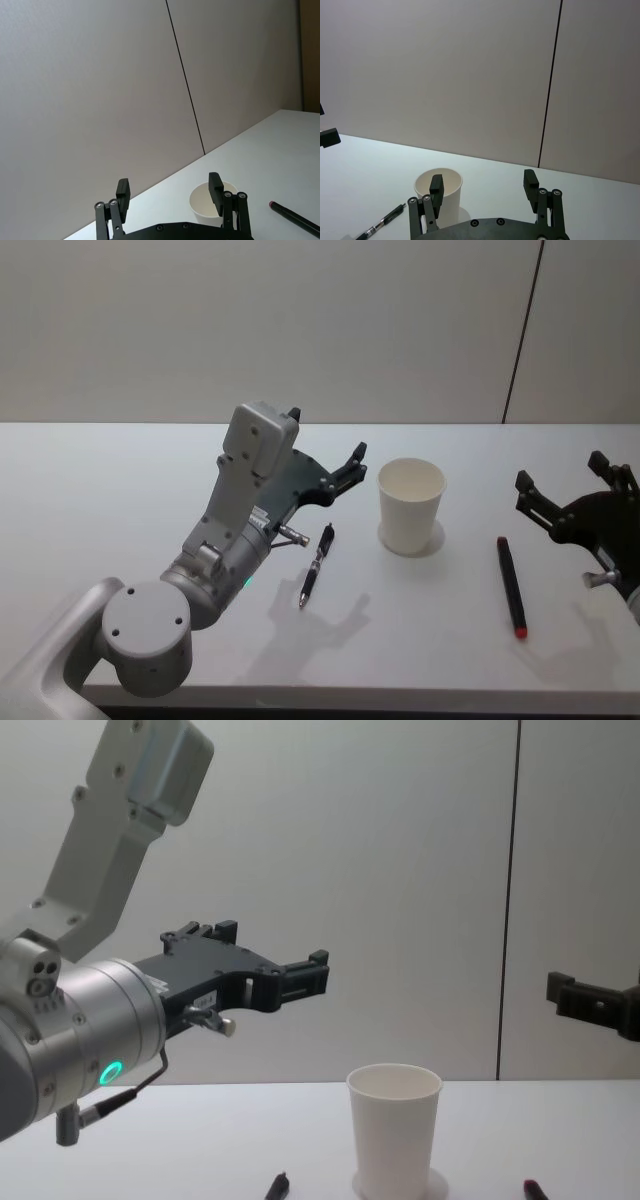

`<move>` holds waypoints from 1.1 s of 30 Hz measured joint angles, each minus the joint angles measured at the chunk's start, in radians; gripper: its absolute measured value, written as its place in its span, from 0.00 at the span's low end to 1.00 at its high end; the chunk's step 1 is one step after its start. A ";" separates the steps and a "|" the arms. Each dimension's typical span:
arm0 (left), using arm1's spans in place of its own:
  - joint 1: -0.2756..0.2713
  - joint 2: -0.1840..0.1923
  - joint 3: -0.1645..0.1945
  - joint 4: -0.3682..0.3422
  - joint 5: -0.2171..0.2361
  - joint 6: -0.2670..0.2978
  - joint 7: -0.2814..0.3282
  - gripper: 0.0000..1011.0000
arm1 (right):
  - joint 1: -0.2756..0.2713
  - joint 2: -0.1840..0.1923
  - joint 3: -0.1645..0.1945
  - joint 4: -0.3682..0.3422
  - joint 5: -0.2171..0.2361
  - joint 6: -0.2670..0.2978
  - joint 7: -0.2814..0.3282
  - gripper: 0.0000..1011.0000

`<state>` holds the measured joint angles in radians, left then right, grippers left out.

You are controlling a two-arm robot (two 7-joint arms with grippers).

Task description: Place the pen into the pen holder.

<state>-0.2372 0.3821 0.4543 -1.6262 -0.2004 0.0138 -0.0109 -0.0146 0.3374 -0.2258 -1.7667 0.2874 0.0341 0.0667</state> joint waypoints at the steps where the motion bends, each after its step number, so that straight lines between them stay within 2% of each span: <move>1: 0.000 0.000 0.000 0.000 0.000 0.000 0.000 0.99 | 0.000 0.000 0.000 0.000 0.000 0.000 0.000 0.99; 33: 0.000 0.000 0.000 0.000 0.000 0.000 0.000 0.99 | 0.000 0.000 0.000 0.000 0.000 0.000 0.000 0.99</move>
<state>-0.2372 0.3821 0.4543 -1.6262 -0.2004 0.0138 -0.0110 -0.0146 0.3374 -0.2258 -1.7667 0.2874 0.0341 0.0667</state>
